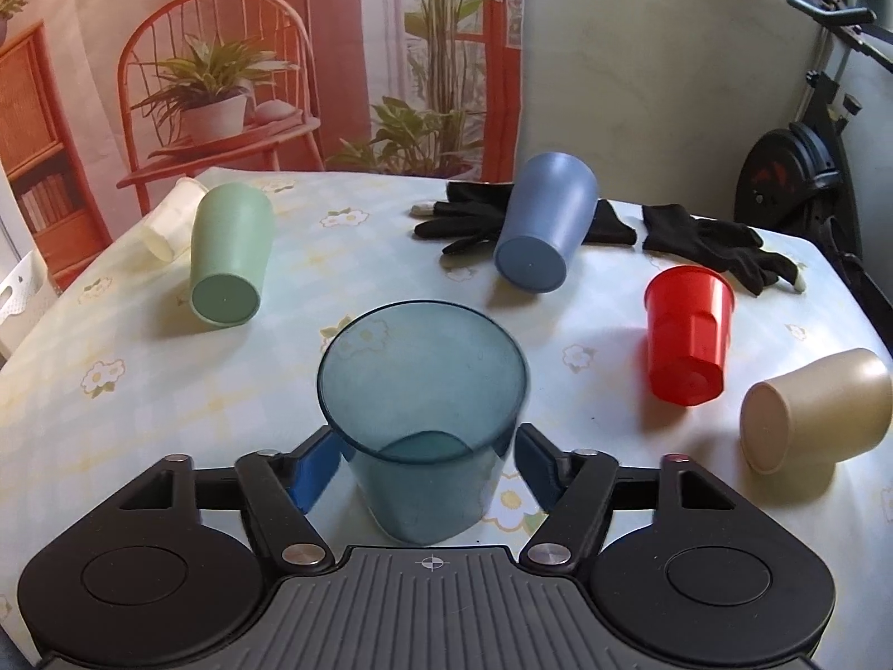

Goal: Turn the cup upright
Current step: 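Open the right tool and pull it back from the teal cup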

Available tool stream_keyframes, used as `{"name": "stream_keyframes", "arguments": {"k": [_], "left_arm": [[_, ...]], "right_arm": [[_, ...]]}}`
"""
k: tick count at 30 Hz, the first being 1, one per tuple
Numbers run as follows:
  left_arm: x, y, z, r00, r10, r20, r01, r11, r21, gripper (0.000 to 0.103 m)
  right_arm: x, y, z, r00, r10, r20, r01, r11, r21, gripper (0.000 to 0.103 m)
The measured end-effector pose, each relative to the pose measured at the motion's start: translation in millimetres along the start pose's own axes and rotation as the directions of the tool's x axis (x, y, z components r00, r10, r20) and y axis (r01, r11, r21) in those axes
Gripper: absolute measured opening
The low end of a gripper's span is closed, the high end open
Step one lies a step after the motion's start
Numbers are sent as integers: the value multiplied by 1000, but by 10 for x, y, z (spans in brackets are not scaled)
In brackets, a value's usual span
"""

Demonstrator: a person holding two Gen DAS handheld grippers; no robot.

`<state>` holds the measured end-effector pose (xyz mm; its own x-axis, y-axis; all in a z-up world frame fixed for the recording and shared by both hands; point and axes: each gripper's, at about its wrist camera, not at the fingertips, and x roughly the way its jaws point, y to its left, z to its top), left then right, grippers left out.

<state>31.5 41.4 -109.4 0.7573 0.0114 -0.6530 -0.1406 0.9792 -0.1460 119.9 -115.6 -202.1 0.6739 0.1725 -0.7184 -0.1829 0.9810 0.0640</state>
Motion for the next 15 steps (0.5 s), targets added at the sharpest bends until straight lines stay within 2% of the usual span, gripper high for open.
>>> {"name": "stream_keyframes", "arguments": {"k": [3, 5, 9, 15], "left_arm": [[-16, -41, 79, 1000, 4, 15, -4, 999, 41, 77], [-39, -73, 137, 999, 2, 34, -4, 997, 74, 83], [-91, -146, 249, 998, -25, 49, 18, 990, 138, 88], [-197, -208, 399, 995, -71, 71, 56, 979, 194, 95]], "right_arm": [[-107, -26, 24, 1000, 5, 20, -6, 1000, 21, 90], [-191, -43, 52, 1000, 15, 25, -16, 999, 39, 95], [-401, -47, 113, 999, 11, 44, -13, 999, 53, 103], [-774, -19, 241, 997, 6, 79, -11, 998, 62, 103]]}}
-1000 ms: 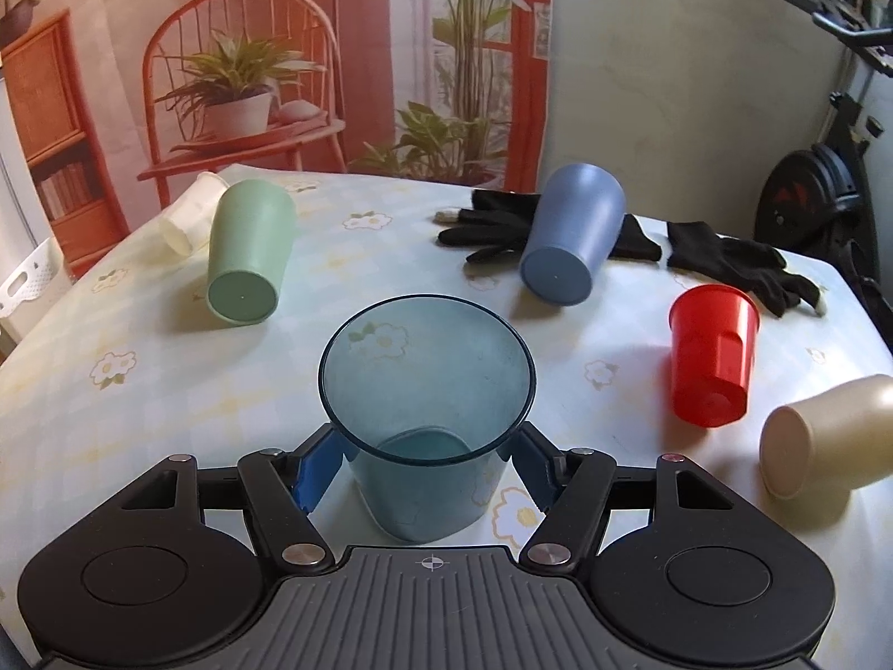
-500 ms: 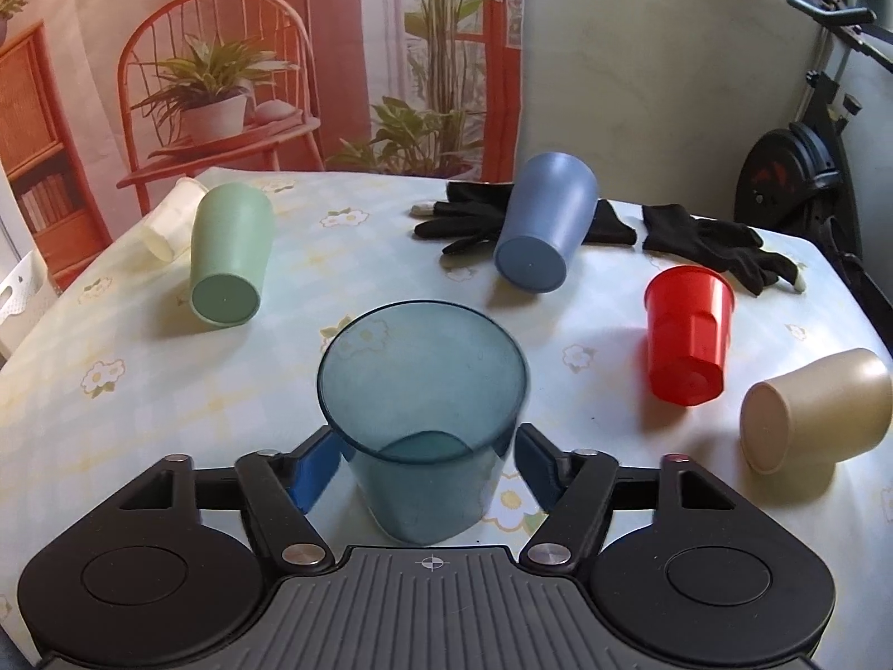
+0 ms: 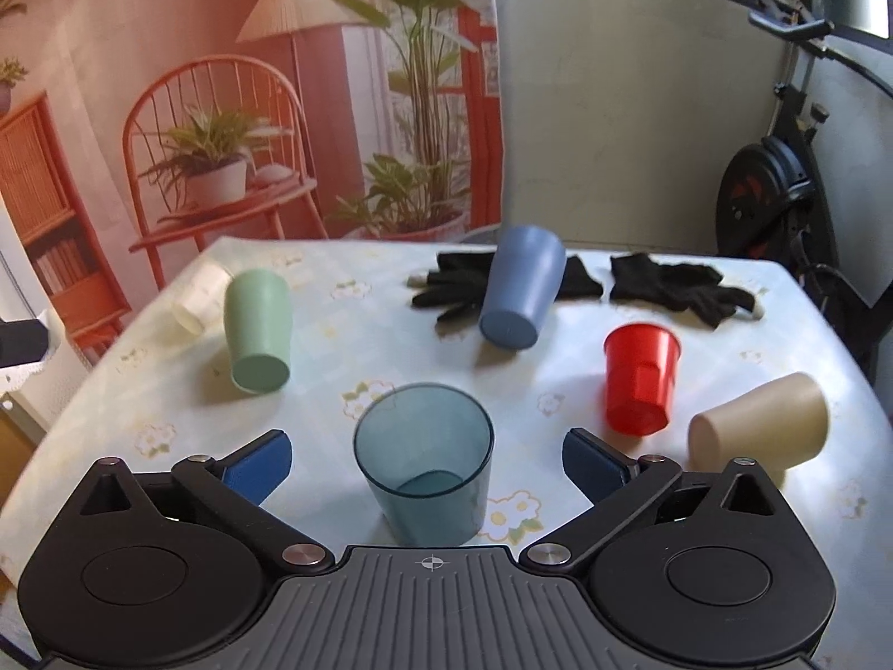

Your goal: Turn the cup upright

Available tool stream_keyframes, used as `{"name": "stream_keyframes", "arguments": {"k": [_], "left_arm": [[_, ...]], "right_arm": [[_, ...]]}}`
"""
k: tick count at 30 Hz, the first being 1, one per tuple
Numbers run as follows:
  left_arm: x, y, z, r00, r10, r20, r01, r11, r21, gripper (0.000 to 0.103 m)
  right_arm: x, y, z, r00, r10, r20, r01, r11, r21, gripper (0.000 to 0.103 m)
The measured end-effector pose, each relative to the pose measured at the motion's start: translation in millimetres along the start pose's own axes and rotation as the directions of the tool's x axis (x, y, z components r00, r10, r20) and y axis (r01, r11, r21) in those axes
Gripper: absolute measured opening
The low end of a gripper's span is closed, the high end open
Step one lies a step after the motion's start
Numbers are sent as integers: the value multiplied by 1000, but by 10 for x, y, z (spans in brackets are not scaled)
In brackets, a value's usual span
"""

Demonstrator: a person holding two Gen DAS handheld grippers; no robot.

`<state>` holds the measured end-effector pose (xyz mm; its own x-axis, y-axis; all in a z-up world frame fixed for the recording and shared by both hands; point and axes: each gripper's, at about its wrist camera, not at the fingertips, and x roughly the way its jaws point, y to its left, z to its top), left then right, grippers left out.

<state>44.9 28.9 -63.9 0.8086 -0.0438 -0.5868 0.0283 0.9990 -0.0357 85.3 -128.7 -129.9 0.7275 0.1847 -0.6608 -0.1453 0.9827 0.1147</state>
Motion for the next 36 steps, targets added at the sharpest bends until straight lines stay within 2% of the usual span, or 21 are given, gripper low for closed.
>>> {"name": "stream_keyframes", "arguments": {"k": [9, 18, 25, 36], "left_arm": [[-268, -59, 160, 995, -47, 88, 45, 999, 26, 98], [-508, -135, 245, 987, -59, 150, 56, 998, 28, 98], [-612, -189, 247, 982, -61, 177, 56, 998, 33, 98], [-632, -212, 243, 983, -54, 175, 47, 998, 44, 98]], "right_arm": [[-567, 109, 226, 998, 8, 68, -8, 1000, 5, 103], [-914, 201, 284, 994, 14, 111, -14, 1000, -4, 103], [-970, 223, 296, 992, -17, 128, 17, 1000, 3, 103], [-971, 229, 306, 992, -8, 129, 7, 1000, 7, 103]]}}
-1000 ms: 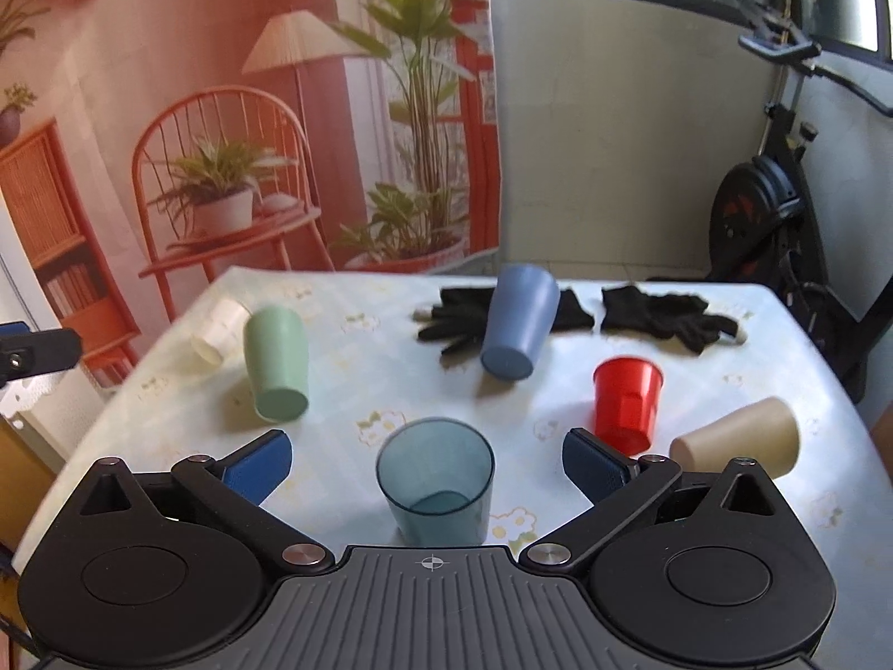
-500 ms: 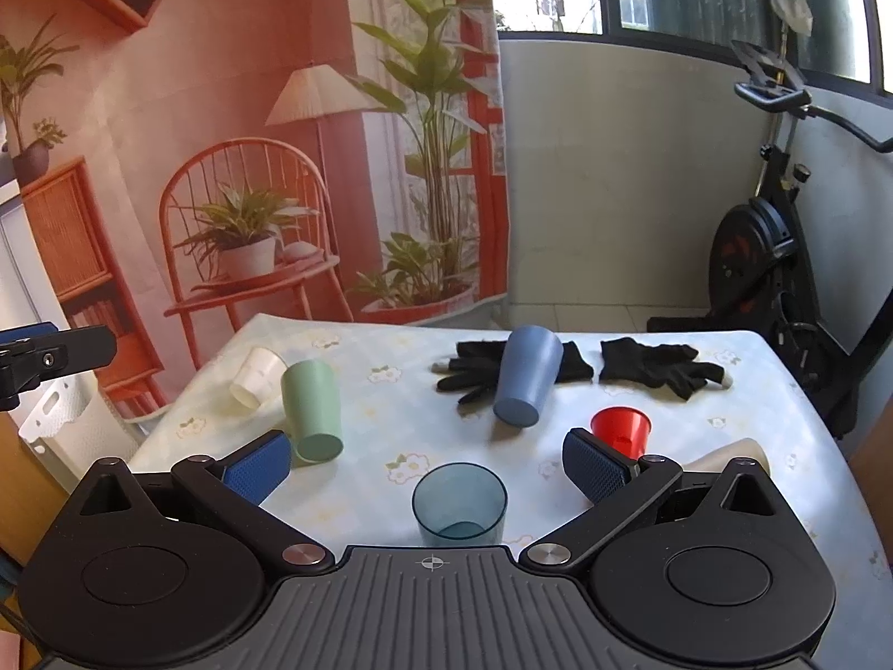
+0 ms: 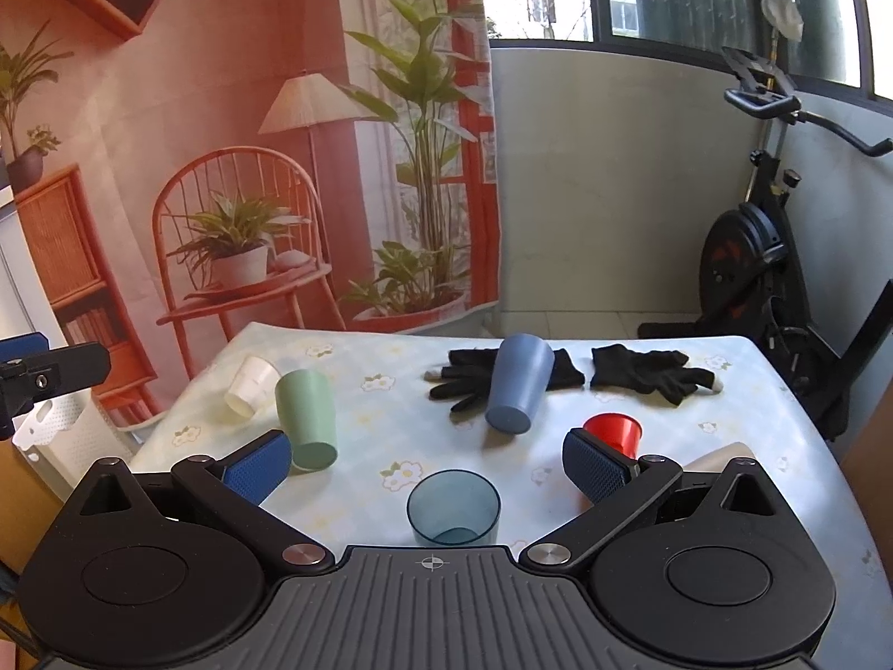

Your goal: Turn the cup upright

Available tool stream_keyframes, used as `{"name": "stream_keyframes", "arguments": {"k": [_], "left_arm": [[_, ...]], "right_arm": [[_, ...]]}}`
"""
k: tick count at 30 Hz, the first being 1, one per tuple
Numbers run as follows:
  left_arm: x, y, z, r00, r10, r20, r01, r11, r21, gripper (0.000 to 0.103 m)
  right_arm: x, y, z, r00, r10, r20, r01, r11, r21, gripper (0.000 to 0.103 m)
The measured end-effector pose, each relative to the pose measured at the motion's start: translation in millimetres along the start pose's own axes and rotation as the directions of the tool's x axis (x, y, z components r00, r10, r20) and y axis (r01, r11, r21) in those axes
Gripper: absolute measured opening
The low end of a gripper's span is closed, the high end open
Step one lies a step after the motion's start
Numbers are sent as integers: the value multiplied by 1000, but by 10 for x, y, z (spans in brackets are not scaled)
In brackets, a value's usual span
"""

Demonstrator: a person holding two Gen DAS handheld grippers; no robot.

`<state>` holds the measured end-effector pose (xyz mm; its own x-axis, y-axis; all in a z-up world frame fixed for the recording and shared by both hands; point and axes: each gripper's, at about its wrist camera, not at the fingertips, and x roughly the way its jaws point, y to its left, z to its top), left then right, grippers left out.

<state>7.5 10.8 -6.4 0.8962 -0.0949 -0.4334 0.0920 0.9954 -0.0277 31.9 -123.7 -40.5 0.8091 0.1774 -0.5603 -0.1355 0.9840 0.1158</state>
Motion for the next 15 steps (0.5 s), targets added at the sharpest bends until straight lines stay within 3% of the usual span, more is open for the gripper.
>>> {"name": "stream_keyframes", "arguments": {"k": [15], "left_arm": [[4, 17, -3, 1000, -13, -12, 13, 1000, -5, 98]], "right_arm": [[6, -12, -4, 1000, -8, -3, 8, 1000, 0, 103]]}}
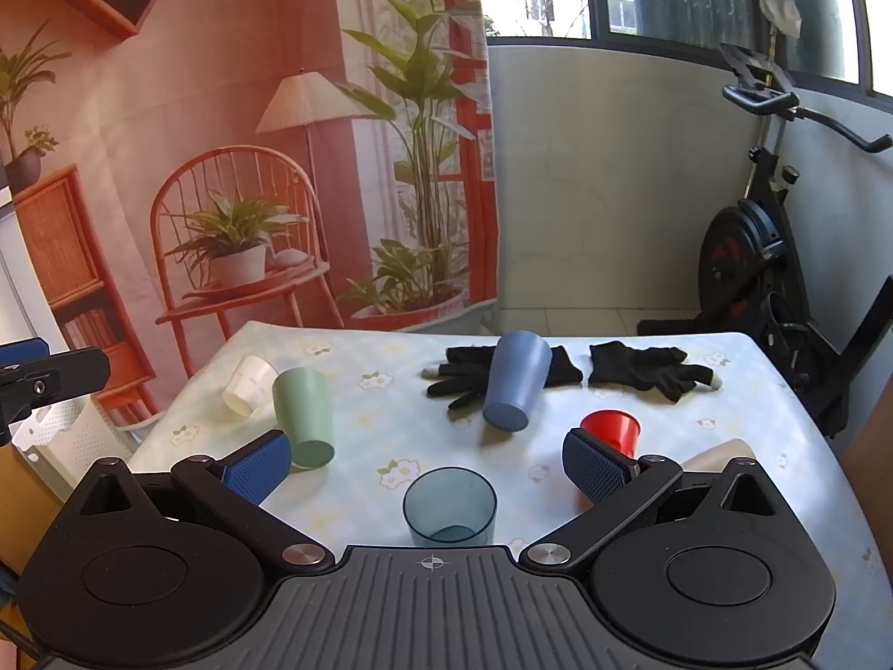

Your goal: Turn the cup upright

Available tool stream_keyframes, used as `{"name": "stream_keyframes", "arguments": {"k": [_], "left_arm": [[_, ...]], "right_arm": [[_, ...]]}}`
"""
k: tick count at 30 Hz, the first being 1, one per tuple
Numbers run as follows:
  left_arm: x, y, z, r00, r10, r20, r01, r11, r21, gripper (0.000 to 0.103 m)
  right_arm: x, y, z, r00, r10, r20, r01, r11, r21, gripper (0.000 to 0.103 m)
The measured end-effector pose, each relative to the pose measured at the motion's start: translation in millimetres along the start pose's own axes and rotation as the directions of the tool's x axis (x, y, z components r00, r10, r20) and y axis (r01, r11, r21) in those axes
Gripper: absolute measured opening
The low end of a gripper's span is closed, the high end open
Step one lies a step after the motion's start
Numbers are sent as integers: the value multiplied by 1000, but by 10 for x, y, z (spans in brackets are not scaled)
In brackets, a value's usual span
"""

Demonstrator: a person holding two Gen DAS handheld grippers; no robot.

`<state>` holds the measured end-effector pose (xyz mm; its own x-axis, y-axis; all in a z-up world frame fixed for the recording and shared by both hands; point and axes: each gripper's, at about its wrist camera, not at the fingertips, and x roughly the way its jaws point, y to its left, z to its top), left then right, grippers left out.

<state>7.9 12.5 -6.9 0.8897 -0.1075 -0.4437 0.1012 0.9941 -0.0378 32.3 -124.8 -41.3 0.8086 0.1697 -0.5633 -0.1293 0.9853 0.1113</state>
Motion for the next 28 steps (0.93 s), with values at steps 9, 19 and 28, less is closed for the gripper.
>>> {"name": "stream_keyframes", "arguments": {"k": [9, 19, 28], "left_arm": [[26, -12, -1, 1000, -5, -7, 5, 1000, 4, 98], [60, -15, -6, 1000, -10, -5, 10, 1000, 6, 98], [66, -16, -27, 1000, -14, -5, 14, 1000, 5, 98]], "right_arm": [[9, -36, -9, 1000, -13, 0, 13, 1000, 10, 103], [52, -49, 12, 1000, -14, -1, 14, 1000, 15, 103], [82, -57, 10, 1000, -9, -7, 9, 1000, 19, 103]]}}
